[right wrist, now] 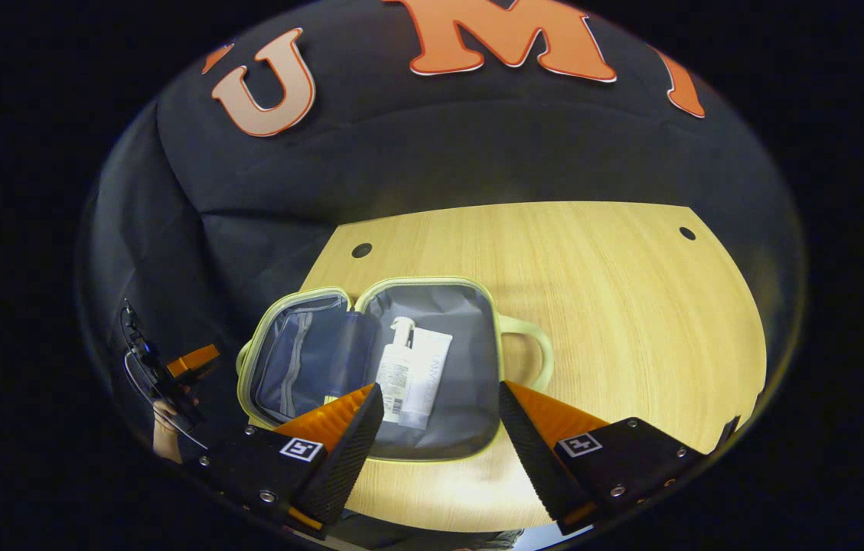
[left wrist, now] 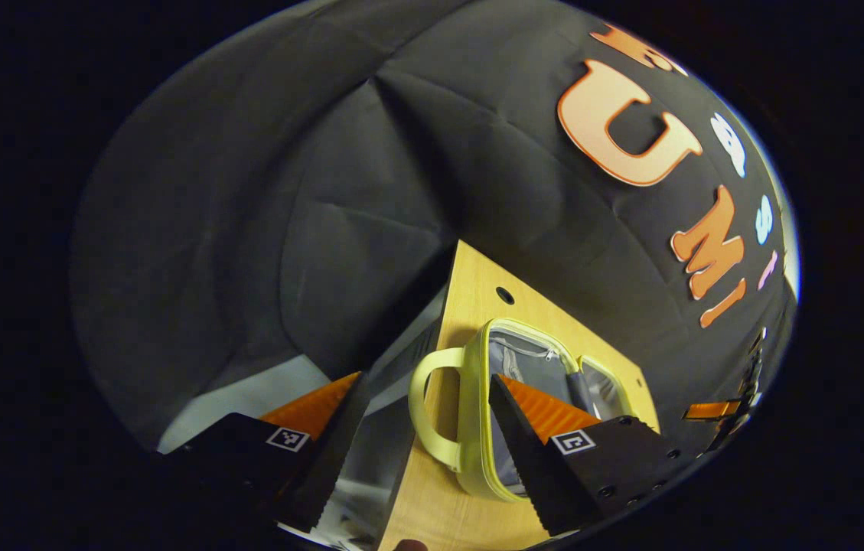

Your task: First open the suitcase, pack the skin care products into it, and then close the suitcase.

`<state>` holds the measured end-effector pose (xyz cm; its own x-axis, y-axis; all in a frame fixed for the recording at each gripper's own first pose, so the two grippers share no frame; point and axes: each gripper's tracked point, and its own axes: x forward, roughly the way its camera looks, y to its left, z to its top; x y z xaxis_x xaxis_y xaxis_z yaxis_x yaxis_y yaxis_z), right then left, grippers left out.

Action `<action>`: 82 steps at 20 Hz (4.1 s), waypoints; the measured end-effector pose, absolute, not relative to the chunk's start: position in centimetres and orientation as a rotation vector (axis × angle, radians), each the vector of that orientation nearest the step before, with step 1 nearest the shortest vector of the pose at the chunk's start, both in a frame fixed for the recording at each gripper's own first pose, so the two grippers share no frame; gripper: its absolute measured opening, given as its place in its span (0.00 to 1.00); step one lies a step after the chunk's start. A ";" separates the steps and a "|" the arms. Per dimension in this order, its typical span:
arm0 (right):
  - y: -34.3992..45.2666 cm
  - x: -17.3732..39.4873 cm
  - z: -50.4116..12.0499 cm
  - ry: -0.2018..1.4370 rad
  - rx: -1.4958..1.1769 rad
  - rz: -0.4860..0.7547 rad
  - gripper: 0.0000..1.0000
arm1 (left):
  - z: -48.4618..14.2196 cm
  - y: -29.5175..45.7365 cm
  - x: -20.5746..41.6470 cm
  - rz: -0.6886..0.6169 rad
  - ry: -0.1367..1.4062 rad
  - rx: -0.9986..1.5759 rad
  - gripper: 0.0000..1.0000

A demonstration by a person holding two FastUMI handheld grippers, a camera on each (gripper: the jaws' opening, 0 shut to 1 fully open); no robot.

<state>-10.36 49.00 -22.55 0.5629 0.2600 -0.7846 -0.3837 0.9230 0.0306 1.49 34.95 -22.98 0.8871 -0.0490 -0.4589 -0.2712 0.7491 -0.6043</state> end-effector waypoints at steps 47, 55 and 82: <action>27.3 3.9 -3.1 0.426 -0.078 0.448 0.95 | 1.1 -6.5 14.3 -0.018 0.500 -0.009 0.12; 19.3 5.8 -4.1 0.457 -0.074 0.381 0.95 | -9.8 -17.8 20.0 0.035 0.644 0.251 0.12; 17.3 5.5 -5.7 0.457 -0.079 0.345 0.95 | -2.0 -25.5 20.5 0.056 0.353 0.120 0.99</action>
